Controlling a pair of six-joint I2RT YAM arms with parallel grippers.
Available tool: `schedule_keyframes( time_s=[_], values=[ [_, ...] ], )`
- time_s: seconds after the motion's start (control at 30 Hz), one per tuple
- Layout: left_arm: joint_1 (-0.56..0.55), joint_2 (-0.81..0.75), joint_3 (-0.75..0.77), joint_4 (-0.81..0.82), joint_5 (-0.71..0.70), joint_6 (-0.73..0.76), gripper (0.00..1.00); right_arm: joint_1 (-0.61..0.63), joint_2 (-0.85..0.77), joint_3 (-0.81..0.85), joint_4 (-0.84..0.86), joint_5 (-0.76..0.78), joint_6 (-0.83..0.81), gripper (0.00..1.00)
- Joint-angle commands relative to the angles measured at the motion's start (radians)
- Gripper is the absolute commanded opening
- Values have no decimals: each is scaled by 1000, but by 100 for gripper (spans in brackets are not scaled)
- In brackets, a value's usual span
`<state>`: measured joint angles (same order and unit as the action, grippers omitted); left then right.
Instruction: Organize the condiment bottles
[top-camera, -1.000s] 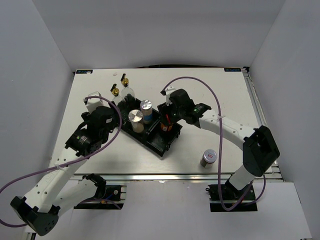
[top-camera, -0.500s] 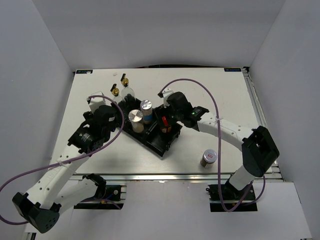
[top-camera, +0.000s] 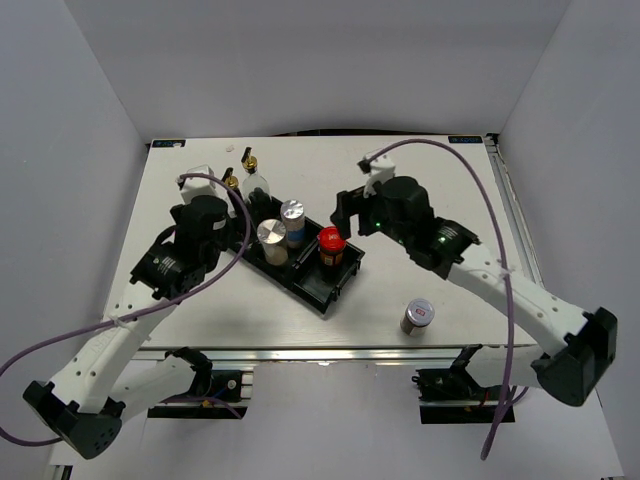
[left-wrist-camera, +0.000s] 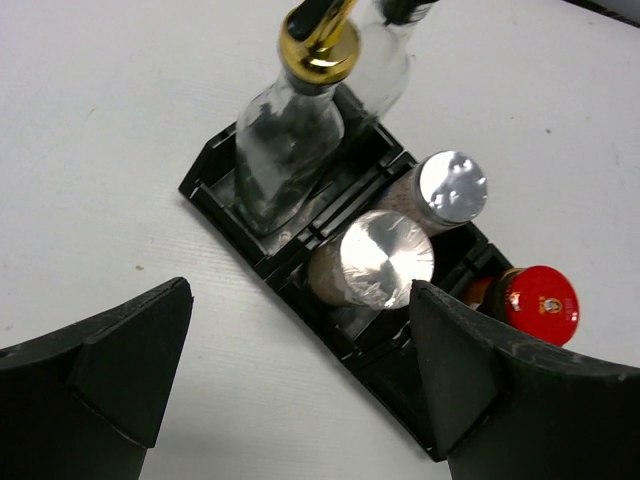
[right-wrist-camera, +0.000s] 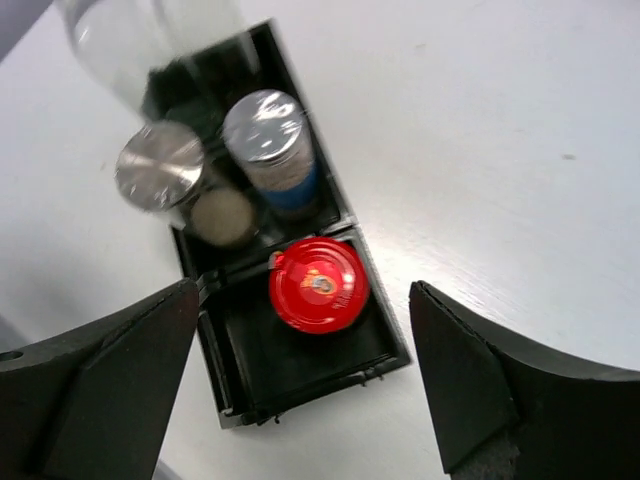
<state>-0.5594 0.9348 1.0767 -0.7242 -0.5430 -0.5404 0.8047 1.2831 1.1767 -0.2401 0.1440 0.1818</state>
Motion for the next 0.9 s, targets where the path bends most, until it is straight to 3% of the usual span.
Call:
schedule_keyframes(
  time_s=[0.0,0.07,0.27,0.47,0.6,0.7,0.87],
  values=[
    [0,33,71,46,61,34,98,-42,-88,-34,-39,223,70,89],
    [0,65,78,80,107,40,98,-97,-108,-38,-106,252,110,90],
    [-36,124,92,152,182,43,98,-428,-195,-132,-165,178,194,89],
    [-190,194,135,215,170,72,98,-608,-205,-189,-217,122,202,89],
    [-360,297,158,279,205,123,98,-645,-214,-207,-225,60,194,89],
    [-477,390,193,341,317,210,98,-653,-231,-209,-234,45,193,89],
    [-596,574,276,384,446,302,98,-654,-260,-207,-267,22,160,89]
  ],
)
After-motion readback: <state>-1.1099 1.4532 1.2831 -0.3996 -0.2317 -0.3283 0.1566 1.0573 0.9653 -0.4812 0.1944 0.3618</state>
